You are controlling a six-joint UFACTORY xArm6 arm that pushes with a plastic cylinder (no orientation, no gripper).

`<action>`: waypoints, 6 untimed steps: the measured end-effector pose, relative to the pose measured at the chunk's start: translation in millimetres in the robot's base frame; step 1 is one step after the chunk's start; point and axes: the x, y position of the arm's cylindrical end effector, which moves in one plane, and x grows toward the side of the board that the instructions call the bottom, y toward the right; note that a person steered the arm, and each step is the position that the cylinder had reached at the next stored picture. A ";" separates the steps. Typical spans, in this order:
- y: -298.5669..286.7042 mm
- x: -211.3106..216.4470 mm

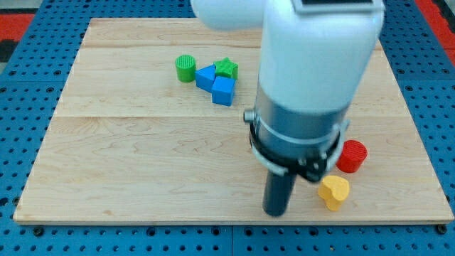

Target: Push the yellow heart towards the red star

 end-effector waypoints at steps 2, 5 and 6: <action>60.8 0.5; 124.5 -26.3; 103.8 -49.2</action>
